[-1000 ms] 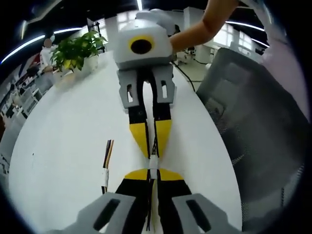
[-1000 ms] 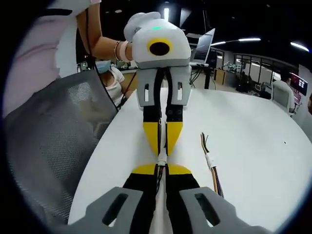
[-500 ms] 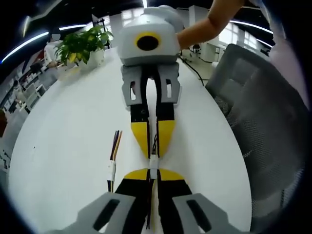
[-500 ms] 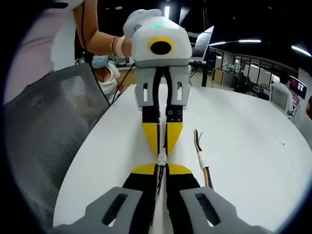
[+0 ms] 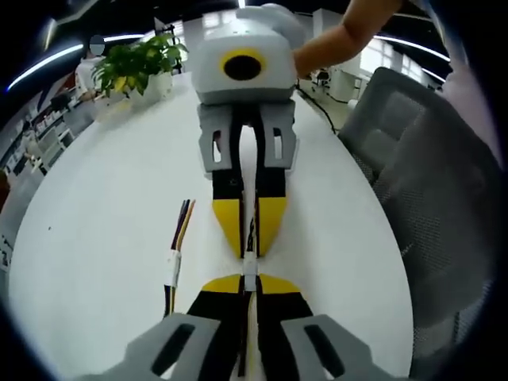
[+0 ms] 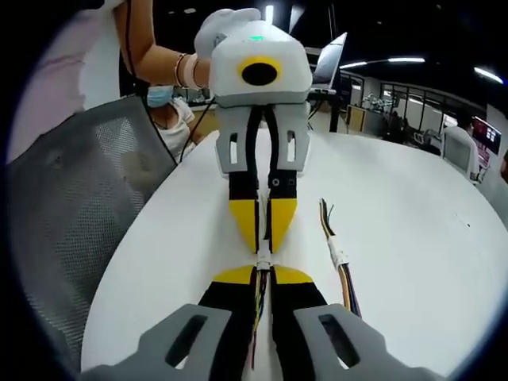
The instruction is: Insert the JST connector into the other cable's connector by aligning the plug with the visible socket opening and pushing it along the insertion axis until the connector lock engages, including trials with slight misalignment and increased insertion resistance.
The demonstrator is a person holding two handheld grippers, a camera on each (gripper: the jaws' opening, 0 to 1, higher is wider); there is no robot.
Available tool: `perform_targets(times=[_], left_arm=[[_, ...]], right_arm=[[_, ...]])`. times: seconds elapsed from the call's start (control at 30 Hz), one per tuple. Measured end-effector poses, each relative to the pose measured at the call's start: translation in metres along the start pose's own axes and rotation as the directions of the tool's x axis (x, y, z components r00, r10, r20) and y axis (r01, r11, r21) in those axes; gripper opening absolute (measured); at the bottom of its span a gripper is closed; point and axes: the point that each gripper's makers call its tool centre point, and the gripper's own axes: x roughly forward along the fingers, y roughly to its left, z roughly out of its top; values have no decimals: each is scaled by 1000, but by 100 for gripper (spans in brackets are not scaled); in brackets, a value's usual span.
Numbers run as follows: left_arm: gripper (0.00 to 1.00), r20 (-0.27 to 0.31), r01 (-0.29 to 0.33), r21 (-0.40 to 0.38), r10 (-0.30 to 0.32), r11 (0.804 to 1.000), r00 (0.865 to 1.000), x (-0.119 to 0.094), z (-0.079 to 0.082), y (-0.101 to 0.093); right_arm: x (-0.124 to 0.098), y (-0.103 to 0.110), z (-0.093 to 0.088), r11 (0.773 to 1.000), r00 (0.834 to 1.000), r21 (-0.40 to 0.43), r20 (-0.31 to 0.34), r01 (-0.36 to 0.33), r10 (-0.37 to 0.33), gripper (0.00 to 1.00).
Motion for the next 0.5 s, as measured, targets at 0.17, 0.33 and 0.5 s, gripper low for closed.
perform_targets(times=[0.17,0.33,0.5], left_arm=[[0,-2,-3,-4,3,1000,1000,1,-1,-1],[0,13,-16,-10,16,1000,1000,1,-2,-1],[12,58,6,-61,-2,998,998,3,2,-6]], right_arm=[[1,-2,-3,1000,1000,18,-1,9,-9,4],[1,-3,-5,999,1000,51,6,19,-19,4],[2,-4,-4,994,999,98,27,36,-39,7]])
